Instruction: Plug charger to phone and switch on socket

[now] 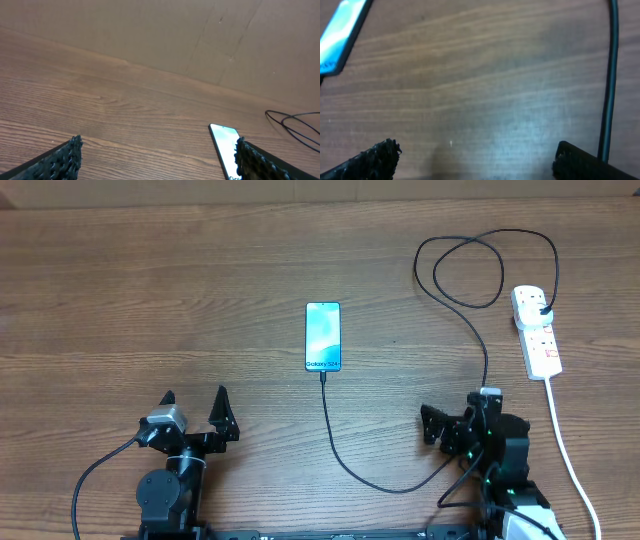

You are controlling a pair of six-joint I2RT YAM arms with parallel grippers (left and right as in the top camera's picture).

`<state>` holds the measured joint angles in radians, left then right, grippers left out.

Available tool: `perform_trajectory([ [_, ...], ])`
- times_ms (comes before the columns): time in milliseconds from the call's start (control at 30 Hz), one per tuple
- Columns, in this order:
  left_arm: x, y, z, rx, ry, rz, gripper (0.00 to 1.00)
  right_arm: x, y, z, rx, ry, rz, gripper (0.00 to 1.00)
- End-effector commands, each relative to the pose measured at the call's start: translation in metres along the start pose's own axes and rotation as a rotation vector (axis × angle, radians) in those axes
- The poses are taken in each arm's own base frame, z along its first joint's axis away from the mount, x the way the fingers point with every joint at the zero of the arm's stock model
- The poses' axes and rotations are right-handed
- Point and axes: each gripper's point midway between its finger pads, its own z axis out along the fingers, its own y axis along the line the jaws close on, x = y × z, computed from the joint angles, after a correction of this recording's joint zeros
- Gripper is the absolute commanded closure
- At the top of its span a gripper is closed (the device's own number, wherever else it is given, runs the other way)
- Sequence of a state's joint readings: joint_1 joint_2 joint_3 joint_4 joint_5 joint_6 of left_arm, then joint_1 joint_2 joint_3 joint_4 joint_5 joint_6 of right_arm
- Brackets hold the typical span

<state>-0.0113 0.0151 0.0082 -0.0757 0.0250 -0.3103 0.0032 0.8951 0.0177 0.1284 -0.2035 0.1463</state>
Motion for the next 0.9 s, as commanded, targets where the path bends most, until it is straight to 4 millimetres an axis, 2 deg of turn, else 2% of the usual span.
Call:
perform_trajectory([
  [0, -0.001, 0.003, 0.0, -0.011, -0.009, 0.019, 0.01, -0.008, 0.004, -0.003, -0.019, -0.046, 0.013, 0.0],
  [133, -0.001, 0.003, 0.0, -0.011, -0.009, 0.019, 0.01, -0.015, 0.006, -0.009, -0.023, -0.076, 0.004, 0.0],
  [333, -0.001, 0.003, 0.0, -0.011, -0.009, 0.019, 0.0, -0.013, 0.007, -0.019, -0.014, -0.085, -0.009, 0.0],
  [867, -0.001, 0.003, 0.0, -0.011, -0.009, 0.019, 0.0, -0.061, 0.025, -0.045, -0.079, -0.322, -0.068, 0.0],
])
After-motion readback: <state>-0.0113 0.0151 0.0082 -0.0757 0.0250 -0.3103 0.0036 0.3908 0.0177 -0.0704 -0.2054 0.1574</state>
